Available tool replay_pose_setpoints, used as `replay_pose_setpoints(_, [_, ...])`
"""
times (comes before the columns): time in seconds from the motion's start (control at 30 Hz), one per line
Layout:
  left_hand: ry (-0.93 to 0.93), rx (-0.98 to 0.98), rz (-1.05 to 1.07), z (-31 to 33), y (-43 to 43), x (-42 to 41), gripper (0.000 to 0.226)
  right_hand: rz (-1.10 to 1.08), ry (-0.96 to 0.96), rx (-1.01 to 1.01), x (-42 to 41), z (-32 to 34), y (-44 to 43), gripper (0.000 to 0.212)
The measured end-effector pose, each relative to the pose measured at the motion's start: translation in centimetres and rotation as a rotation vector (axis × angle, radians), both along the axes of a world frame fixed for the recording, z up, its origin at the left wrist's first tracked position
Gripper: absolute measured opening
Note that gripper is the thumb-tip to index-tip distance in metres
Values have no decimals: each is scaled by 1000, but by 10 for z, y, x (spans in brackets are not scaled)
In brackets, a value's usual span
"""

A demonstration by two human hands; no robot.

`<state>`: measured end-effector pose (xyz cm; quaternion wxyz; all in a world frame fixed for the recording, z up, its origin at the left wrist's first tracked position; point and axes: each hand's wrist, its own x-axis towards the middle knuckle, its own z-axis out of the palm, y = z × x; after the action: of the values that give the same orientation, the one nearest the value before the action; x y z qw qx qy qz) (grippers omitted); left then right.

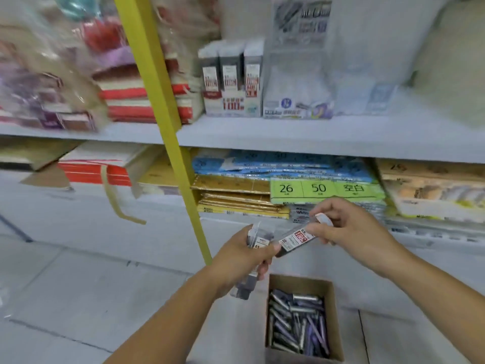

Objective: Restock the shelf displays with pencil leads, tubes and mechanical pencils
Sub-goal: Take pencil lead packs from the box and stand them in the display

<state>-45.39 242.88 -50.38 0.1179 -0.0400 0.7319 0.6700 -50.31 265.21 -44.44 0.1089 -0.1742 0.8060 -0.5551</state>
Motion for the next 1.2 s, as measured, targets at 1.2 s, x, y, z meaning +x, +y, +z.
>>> replay_pose_setpoints(1.2, [529, 453, 331, 154, -59, -79, 26, -253, 988, 485, -139, 199, -133, 30])
